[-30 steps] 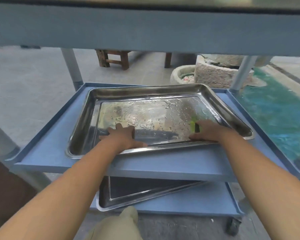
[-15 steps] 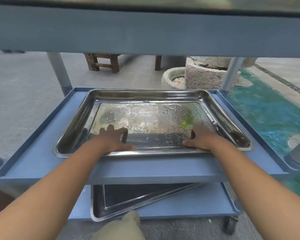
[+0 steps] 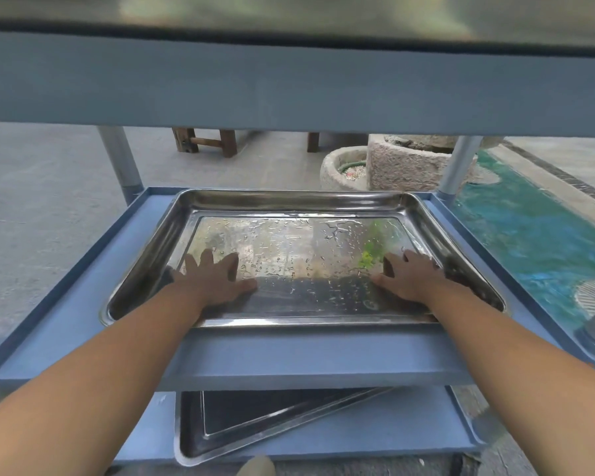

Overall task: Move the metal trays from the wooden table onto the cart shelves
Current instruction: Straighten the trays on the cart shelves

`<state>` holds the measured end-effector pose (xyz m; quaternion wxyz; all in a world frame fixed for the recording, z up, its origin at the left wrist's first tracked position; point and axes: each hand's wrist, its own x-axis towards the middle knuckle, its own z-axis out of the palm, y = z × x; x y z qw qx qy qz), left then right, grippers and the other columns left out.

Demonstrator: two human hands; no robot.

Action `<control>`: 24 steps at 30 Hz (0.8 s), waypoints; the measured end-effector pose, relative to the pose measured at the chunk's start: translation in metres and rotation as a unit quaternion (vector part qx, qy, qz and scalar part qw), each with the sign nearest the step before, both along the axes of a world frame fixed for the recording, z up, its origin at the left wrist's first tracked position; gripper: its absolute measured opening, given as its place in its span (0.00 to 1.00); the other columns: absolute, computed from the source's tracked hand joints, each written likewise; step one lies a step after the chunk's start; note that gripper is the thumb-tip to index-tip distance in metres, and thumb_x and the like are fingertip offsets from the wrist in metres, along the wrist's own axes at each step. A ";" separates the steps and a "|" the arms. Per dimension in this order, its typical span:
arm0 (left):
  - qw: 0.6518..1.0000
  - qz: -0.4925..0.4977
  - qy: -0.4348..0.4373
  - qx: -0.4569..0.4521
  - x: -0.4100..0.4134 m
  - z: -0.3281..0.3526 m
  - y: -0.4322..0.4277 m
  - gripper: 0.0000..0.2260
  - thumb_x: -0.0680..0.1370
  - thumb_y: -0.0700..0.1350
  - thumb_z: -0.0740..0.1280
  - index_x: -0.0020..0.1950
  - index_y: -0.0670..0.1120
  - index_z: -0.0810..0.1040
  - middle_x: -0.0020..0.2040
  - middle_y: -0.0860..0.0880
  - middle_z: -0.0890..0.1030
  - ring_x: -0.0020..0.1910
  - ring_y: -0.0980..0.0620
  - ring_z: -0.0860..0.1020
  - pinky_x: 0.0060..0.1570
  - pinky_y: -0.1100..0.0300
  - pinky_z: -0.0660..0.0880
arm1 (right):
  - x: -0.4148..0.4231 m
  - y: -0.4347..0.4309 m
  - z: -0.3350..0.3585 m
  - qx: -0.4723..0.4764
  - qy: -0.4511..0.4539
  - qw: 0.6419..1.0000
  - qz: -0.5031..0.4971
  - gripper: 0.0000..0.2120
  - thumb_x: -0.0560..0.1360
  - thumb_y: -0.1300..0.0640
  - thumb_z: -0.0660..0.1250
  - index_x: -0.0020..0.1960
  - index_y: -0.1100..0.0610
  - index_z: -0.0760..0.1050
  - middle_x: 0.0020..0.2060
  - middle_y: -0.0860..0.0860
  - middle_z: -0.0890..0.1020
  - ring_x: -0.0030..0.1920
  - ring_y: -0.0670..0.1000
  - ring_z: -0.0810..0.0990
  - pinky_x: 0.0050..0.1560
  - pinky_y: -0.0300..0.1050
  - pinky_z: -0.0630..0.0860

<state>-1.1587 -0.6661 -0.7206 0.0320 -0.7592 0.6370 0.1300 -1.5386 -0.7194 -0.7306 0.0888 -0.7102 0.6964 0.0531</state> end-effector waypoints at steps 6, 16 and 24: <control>1.000 0.006 0.006 0.003 -0.003 0.000 0.007 0.42 0.68 0.79 0.56 0.78 0.65 0.50 0.82 0.49 0.48 0.79 0.37 0.44 0.70 0.27 0.50 | 0.000 0.009 -0.001 0.030 -0.007 0.999 -0.018 0.42 0.72 0.24 0.51 0.79 0.42 0.47 0.80 0.53 0.47 0.78 0.63 0.48 0.73 0.70 0.51; 1.000 0.015 0.018 0.011 -0.003 0.000 0.026 0.40 0.69 0.77 0.58 0.78 0.66 0.52 0.82 0.50 0.48 0.79 0.38 0.43 0.71 0.28 0.49 | -0.007 0.026 -0.006 0.053 -0.034 0.997 -0.035 0.44 0.69 0.23 0.55 0.79 0.39 0.46 0.80 0.51 0.44 0.79 0.61 0.41 0.74 0.70 0.47; 1.000 0.011 0.003 0.016 -0.002 -0.004 0.040 0.42 0.67 0.79 0.58 0.77 0.66 0.52 0.82 0.49 0.48 0.79 0.37 0.44 0.70 0.28 0.52 | -0.011 0.040 -0.008 0.062 -0.040 0.997 -0.031 0.46 0.69 0.23 0.56 0.79 0.40 0.45 0.80 0.52 0.44 0.78 0.63 0.42 0.75 0.68 0.49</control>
